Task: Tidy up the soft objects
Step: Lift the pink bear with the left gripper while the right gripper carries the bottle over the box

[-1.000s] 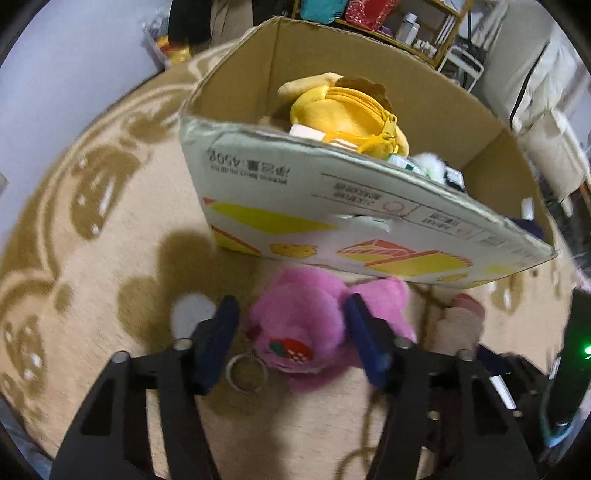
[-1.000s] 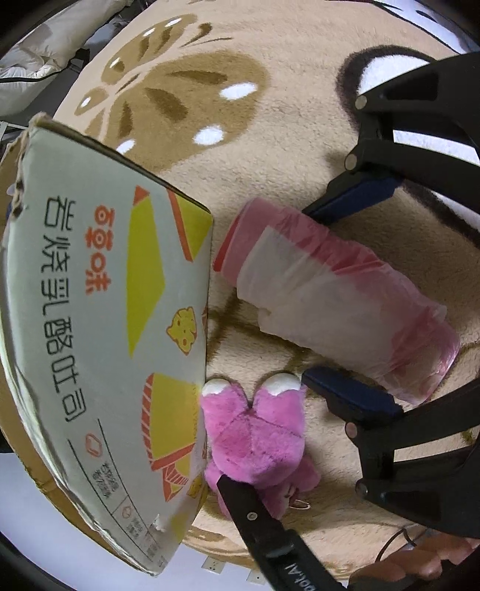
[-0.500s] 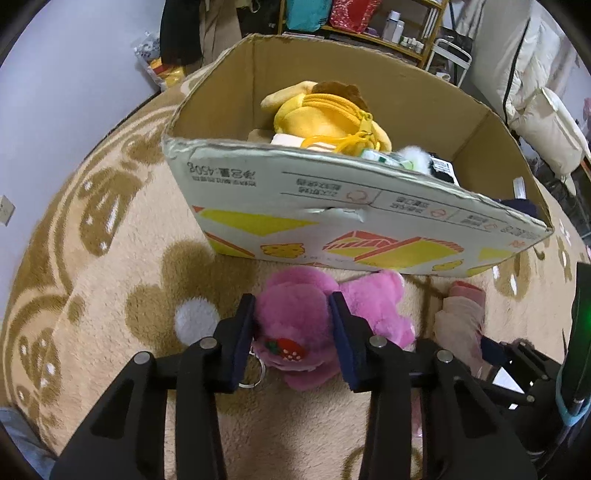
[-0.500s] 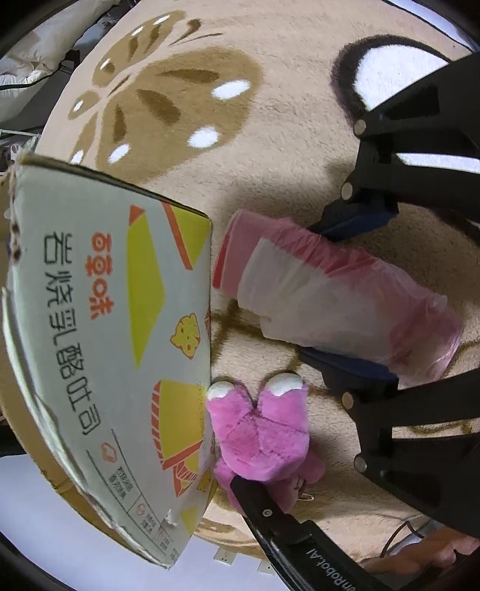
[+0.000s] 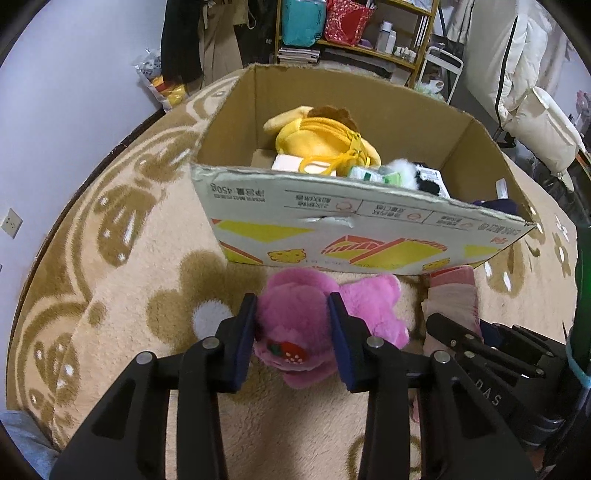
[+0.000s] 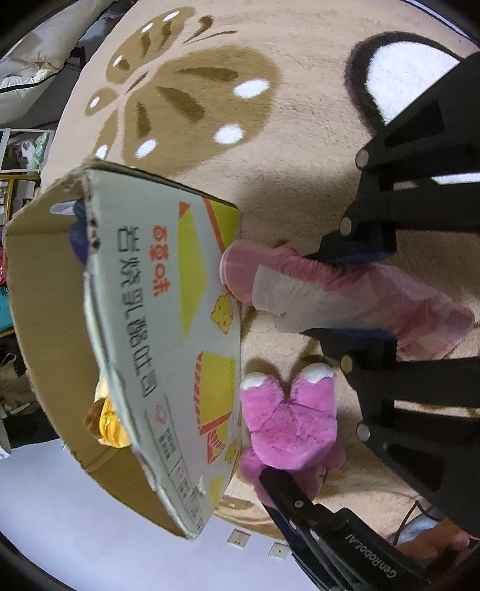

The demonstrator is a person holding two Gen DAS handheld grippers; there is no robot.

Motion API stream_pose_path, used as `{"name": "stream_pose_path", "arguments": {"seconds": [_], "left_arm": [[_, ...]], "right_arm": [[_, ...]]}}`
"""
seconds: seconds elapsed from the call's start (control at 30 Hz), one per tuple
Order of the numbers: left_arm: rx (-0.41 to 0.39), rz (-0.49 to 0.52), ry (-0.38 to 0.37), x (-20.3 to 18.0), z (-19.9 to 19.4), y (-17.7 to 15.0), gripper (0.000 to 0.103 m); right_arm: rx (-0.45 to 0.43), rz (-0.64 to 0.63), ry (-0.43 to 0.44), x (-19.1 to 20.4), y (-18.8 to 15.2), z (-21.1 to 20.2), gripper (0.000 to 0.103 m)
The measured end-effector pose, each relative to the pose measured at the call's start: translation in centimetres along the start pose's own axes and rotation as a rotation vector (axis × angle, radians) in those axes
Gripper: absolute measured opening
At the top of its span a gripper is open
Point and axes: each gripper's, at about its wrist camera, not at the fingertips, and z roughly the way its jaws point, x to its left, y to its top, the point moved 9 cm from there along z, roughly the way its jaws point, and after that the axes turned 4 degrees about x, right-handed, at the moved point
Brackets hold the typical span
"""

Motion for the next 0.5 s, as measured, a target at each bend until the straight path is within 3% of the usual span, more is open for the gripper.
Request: {"name": "stream_pose_path", "arguments": {"seconds": [0.5], "left_arm": [[-0.098,0.007,0.066,0.6,-3.1,0.6,0.036]], "right_arm": [[-0.139,-0.044,0.036,1.1,1.2,-5.8,0.019]]}}
